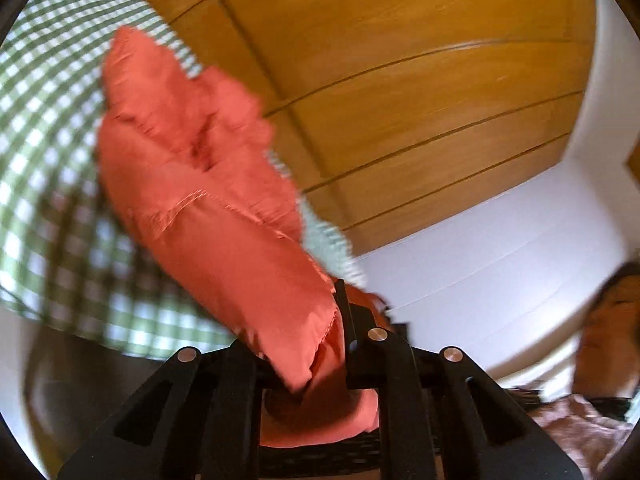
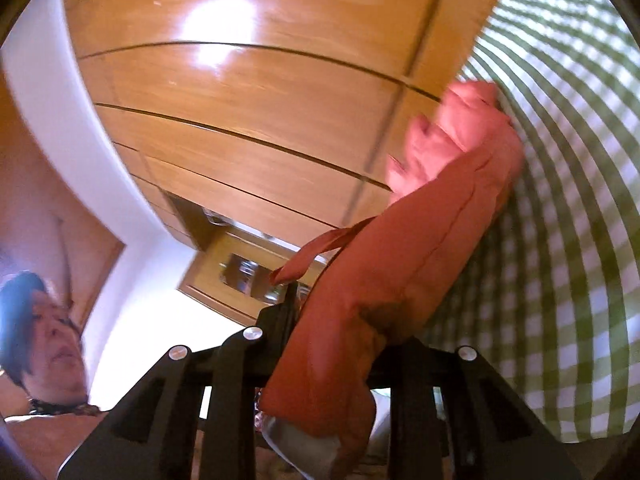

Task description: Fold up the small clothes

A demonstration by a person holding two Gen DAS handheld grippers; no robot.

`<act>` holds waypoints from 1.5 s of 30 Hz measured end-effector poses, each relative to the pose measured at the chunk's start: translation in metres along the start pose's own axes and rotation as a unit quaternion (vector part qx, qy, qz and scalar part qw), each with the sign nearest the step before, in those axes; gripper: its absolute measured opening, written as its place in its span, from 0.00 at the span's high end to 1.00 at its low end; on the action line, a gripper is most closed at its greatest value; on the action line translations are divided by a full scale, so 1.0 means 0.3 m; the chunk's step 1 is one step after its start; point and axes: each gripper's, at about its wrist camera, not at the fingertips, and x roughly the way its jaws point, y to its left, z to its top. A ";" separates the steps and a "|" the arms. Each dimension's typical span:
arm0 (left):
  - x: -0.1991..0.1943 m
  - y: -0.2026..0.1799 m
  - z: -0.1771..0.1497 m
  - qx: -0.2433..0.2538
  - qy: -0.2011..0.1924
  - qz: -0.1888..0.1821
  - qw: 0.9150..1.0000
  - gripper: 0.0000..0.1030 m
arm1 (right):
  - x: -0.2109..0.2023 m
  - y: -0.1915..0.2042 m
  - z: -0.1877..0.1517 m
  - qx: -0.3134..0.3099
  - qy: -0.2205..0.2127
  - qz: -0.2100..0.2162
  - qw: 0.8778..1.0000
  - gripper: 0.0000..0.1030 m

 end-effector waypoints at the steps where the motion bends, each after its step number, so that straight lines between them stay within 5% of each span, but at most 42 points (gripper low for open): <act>1: -0.013 -0.023 -0.016 -0.003 -0.007 -0.020 1.000 0.87 | -0.019 0.020 -0.005 -0.003 -0.005 0.012 1.000 0.78; 7: -0.064 -0.099 -0.060 -0.042 -0.051 -0.129 0.989 0.87 | -0.151 0.140 -0.051 -0.015 -0.023 0.116 0.993 0.78; 10: -0.048 -0.109 -0.021 -0.052 -0.068 -0.151 0.985 0.87 | -0.122 0.142 -0.014 -0.016 -0.034 0.135 0.990 0.78; 18: 0.057 0.043 0.182 -0.115 -0.112 -0.094 0.983 0.87 | 0.055 0.013 0.205 0.027 -0.060 0.086 0.994 0.73; 23: 0.144 0.158 0.313 -0.133 -0.120 -0.010 0.984 0.87 | 0.183 -0.124 0.334 0.066 -0.071 0.017 0.995 0.60; 25: 0.192 0.199 0.363 -0.133 -0.119 0.021 0.984 0.80 | 0.216 -0.187 0.369 0.081 -0.082 -0.015 0.993 0.47; 27: 0.236 0.259 0.398 -0.145 -0.129 0.041 0.980 0.56 | 0.228 -0.254 0.380 0.101 -0.093 -0.035 0.990 0.44; 30: 0.239 0.321 0.403 -0.179 -0.158 0.040 0.970 0.37 | 0.232 -0.321 0.388 0.115 -0.115 -0.050 0.985 0.32; 33: 0.217 0.342 0.397 -0.196 -0.177 0.040 0.964 0.31 | 0.197 -0.293 0.391 0.096 -0.139 -0.084 0.982 0.26; 35: 0.182 0.315 0.399 -0.182 -0.194 0.055 0.963 0.28 | 0.190 -0.206 0.393 0.027 -0.139 -0.137 0.980 0.18; 38: 0.175 0.220 0.404 -0.112 -0.201 0.124 0.965 0.24 | 0.259 -0.032 0.368 -0.139 -0.074 -0.237 0.959 0.16; 41: 0.248 0.099 0.403 -0.024 -0.179 0.186 0.966 0.24 | 0.407 0.059 0.317 -0.275 0.005 -0.352 0.895 0.16; 45: 0.407 -0.043 0.368 0.082 -0.138 0.226 0.961 0.24 | 0.569 0.016 0.279 -0.344 0.081 -0.423 0.834 0.16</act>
